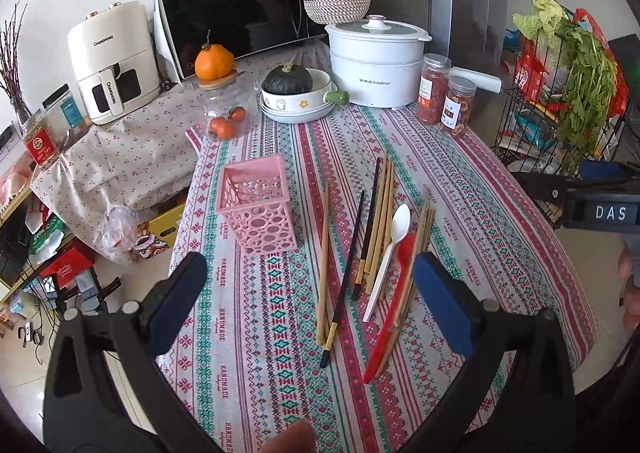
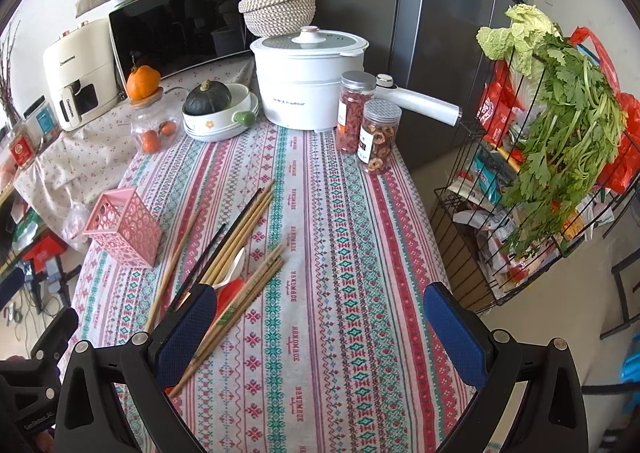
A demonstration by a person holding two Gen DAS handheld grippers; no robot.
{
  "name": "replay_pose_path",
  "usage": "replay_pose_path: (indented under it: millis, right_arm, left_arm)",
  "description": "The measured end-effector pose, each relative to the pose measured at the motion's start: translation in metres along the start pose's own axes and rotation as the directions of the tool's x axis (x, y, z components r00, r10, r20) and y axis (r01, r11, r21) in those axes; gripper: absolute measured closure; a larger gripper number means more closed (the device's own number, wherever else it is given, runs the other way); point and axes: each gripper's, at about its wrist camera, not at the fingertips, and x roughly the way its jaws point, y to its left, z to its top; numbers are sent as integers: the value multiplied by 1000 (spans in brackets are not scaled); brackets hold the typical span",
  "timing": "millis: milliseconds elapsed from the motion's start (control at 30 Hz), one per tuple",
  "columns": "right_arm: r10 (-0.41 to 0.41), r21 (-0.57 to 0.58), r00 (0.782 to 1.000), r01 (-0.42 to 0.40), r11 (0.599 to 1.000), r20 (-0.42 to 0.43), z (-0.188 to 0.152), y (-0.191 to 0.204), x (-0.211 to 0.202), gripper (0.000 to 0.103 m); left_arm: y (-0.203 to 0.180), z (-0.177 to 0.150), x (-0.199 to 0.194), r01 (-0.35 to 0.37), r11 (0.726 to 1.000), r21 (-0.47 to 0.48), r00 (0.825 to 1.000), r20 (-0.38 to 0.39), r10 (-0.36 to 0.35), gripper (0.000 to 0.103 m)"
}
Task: Organize utensils
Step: 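Grasp a wooden chopstick with the left tool while the right tool approaches the bamboo chopsticks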
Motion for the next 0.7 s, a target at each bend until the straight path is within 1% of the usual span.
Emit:
replay_pose_path:
  millis: [67,133,200,267,333,367,400,433,467,500,533,567,600,633,700]
  right_arm:
    - [14,5,999,-14,1000,-32,1,-2,9,0]
    - [20,9,998,-20,1000,-59,3,-4,18,0]
    - [26,18,996,-25,1000,-87,5,-7,27,0]
    - [53,41,992,-48,998,-118,7,-12,37,0]
    - [80,79,986,-69,995,-148,9,-19,48,0]
    - [91,97,983,-76,992,-159,10,-24,53,0]
    - [100,116,980,-81,990,-171,10,-29,58,1]
    - [107,135,978,-83,987,-179,10,-33,62,2]
    - [112,149,976,-85,985,-186,10,-37,65,6]
    - [120,164,974,-89,983,-192,9,-41,68,8]
    - [132,178,972,-97,979,-197,9,-45,71,9]
    - [146,192,969,-108,975,-199,8,-48,73,12]
    - [154,202,967,-112,973,-202,9,-50,76,16]
    - [160,211,965,-116,971,-207,8,-53,78,17]
    - [179,226,961,-130,965,-212,7,-56,81,20]
  left_arm:
    - [-3,2,6,18,1000,16,999,-37,-18,3]
    - [-5,5,11,56,998,23,995,-80,-54,3]
    - [-9,11,17,89,995,37,990,-117,-84,3]
    - [-14,17,24,135,990,45,980,-154,-126,6]
    - [-22,23,33,165,984,61,970,-188,-151,15]
    - [-26,27,38,173,982,75,967,-203,-155,17]
    - [-31,32,44,184,979,84,962,-220,-162,24]
    - [-34,36,51,202,976,84,954,-243,-177,32]
    - [-36,41,60,220,973,76,944,-268,-193,36]
    - [-39,46,69,232,970,68,934,-293,-203,45]
    - [-41,51,78,237,969,65,927,-314,-205,51]
    - [-43,56,88,230,971,68,923,-331,-196,54]
    - [-44,60,98,216,973,74,921,-346,-179,59]
    - [-46,64,108,195,977,82,919,-362,-153,64]
    - [-47,70,132,140,986,90,913,-397,-93,67]
